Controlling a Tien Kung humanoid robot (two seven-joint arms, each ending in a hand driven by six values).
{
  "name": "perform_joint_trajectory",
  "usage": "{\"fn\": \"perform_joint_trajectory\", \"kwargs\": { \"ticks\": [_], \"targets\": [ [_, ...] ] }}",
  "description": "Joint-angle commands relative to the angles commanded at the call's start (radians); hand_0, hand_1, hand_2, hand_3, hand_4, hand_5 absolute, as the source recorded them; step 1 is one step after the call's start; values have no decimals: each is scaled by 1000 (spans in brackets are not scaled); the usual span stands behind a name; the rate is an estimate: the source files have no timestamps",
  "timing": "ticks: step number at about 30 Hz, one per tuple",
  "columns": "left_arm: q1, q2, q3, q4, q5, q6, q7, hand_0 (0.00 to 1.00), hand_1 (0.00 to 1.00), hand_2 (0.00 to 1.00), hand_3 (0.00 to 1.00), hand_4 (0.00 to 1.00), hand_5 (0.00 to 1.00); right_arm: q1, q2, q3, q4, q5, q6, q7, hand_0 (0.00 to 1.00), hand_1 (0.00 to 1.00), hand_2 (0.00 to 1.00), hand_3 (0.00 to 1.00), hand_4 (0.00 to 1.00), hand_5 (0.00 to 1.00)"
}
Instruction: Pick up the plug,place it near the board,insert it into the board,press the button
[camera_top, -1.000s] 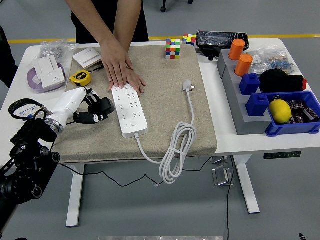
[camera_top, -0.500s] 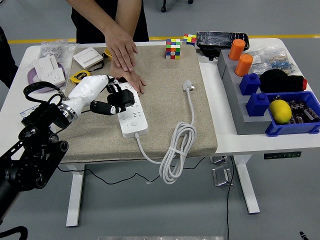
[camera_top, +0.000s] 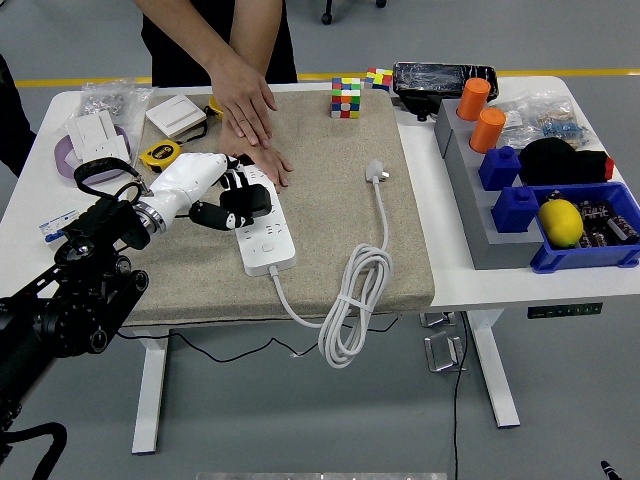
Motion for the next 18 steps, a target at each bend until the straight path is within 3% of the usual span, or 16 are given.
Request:
{"fn": "perform_joint_trajectory", "kwargs": {
  "ticks": [5, 18],
  "targets": [
    [-4, 2, -10, 34, 0, 5, -3, 577, 536, 420, 468, 548, 48, 0, 0, -2, 0, 0, 0, 0, 812, 748, 747, 771, 998, 998],
    [5, 5, 3, 46, 0, 2, -1, 577, 542, 422, 465, 544, 43, 0, 0, -5, 1, 1, 0, 1, 812, 748, 747, 771, 998, 998]
  ]
}}
